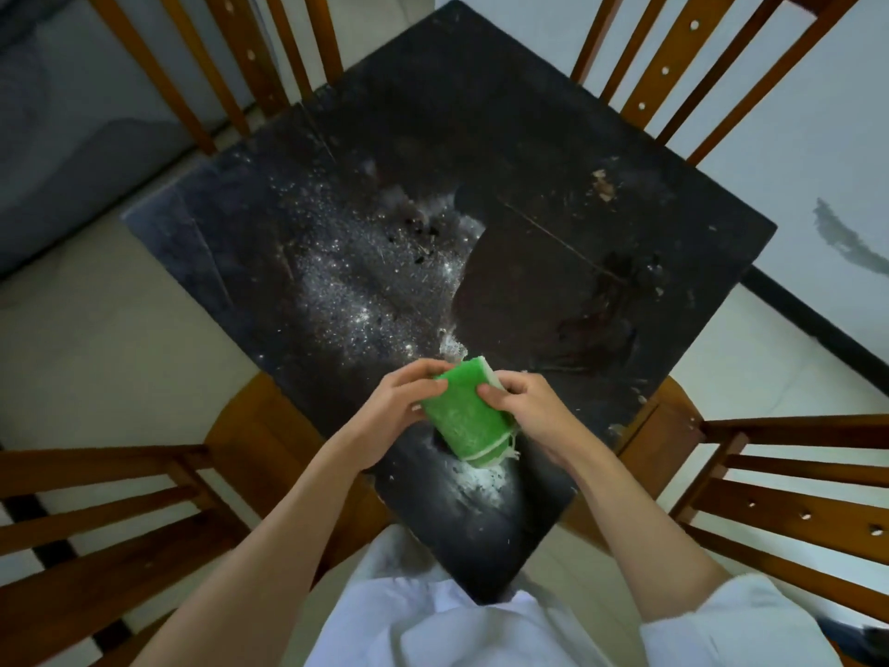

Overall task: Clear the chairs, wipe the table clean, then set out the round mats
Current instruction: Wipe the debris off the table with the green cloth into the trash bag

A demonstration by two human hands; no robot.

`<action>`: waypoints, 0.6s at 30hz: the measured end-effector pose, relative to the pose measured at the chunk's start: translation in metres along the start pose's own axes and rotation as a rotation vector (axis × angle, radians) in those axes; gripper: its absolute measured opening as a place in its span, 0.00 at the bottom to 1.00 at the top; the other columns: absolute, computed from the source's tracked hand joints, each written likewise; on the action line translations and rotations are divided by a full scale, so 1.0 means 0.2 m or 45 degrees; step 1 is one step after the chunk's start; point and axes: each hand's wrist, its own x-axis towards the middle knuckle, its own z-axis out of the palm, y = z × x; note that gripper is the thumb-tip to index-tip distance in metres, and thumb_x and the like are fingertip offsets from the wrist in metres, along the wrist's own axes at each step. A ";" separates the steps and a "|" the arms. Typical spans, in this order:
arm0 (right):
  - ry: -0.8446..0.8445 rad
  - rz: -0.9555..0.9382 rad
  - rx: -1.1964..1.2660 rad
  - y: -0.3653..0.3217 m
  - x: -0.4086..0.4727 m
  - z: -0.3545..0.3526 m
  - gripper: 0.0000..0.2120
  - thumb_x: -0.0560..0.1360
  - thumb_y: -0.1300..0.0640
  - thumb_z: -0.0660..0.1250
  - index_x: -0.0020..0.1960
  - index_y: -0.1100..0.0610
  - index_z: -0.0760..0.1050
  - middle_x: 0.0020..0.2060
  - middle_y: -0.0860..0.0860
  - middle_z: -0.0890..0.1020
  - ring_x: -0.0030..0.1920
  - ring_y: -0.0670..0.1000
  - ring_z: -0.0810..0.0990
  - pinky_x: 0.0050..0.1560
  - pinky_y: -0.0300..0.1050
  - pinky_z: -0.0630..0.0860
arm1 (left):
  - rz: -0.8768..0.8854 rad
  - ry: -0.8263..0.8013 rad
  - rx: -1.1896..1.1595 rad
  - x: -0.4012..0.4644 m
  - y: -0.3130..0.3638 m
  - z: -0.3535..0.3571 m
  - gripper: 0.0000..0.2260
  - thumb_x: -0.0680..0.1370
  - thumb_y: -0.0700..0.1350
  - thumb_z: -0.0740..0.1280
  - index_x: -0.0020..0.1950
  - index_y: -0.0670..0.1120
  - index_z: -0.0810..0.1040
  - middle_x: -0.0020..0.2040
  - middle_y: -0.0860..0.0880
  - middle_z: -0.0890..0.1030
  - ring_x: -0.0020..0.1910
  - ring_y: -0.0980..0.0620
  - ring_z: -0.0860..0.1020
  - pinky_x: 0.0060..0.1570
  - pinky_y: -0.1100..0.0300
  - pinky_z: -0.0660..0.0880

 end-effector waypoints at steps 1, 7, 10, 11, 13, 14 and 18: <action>0.030 -0.041 -0.061 -0.01 0.00 -0.03 0.09 0.77 0.63 0.63 0.43 0.54 0.78 0.36 0.49 0.81 0.34 0.42 0.79 0.39 0.38 0.75 | 0.004 -0.013 0.089 0.00 0.00 0.01 0.16 0.70 0.46 0.67 0.56 0.41 0.77 0.49 0.47 0.80 0.47 0.52 0.79 0.47 0.61 0.75; 0.299 -0.254 -0.133 -0.04 0.02 -0.15 0.09 0.78 0.63 0.60 0.49 0.55 0.78 0.42 0.51 0.81 0.41 0.45 0.79 0.44 0.40 0.75 | 0.072 0.163 0.497 0.03 0.01 0.14 0.03 0.75 0.40 0.69 0.45 0.44 0.76 0.43 0.46 0.81 0.44 0.51 0.80 0.48 0.57 0.77; 0.433 -0.467 -0.416 0.00 0.00 -0.17 0.09 0.78 0.62 0.60 0.52 0.55 0.78 0.42 0.45 0.80 0.43 0.42 0.77 0.45 0.33 0.72 | -0.049 0.288 0.257 0.06 0.02 0.20 0.08 0.76 0.37 0.67 0.51 0.47 0.72 0.45 0.44 0.81 0.44 0.51 0.81 0.42 0.60 0.80; 0.467 -0.537 -0.480 0.02 -0.01 -0.18 0.10 0.78 0.62 0.60 0.54 0.56 0.78 0.44 0.44 0.80 0.43 0.41 0.77 0.46 0.33 0.72 | -0.074 0.284 0.230 0.07 0.02 0.22 0.10 0.77 0.37 0.66 0.55 0.49 0.71 0.46 0.44 0.81 0.45 0.49 0.81 0.44 0.57 0.80; 0.529 -0.620 -0.542 0.04 -0.03 -0.19 0.10 0.78 0.61 0.60 0.56 0.56 0.78 0.47 0.45 0.81 0.47 0.43 0.78 0.49 0.39 0.74 | -0.075 0.268 0.621 0.10 0.03 0.24 0.04 0.78 0.42 0.64 0.52 0.47 0.76 0.44 0.45 0.81 0.48 0.47 0.80 0.47 0.53 0.78; 0.564 -0.642 -0.564 0.05 -0.03 -0.21 0.11 0.78 0.61 0.60 0.57 0.56 0.78 0.48 0.46 0.82 0.48 0.45 0.79 0.51 0.42 0.75 | -0.076 0.274 0.892 0.11 0.04 0.26 0.07 0.78 0.46 0.63 0.44 0.44 0.76 0.41 0.46 0.79 0.47 0.46 0.79 0.45 0.55 0.76; 0.667 -0.744 -0.697 0.05 -0.04 -0.29 0.14 0.77 0.56 0.58 0.58 0.56 0.78 0.52 0.49 0.82 0.53 0.49 0.80 0.53 0.47 0.77 | 0.027 0.459 1.394 0.15 0.05 0.32 0.18 0.78 0.57 0.61 0.41 0.44 0.81 0.60 0.49 0.72 0.66 0.47 0.63 0.62 0.51 0.64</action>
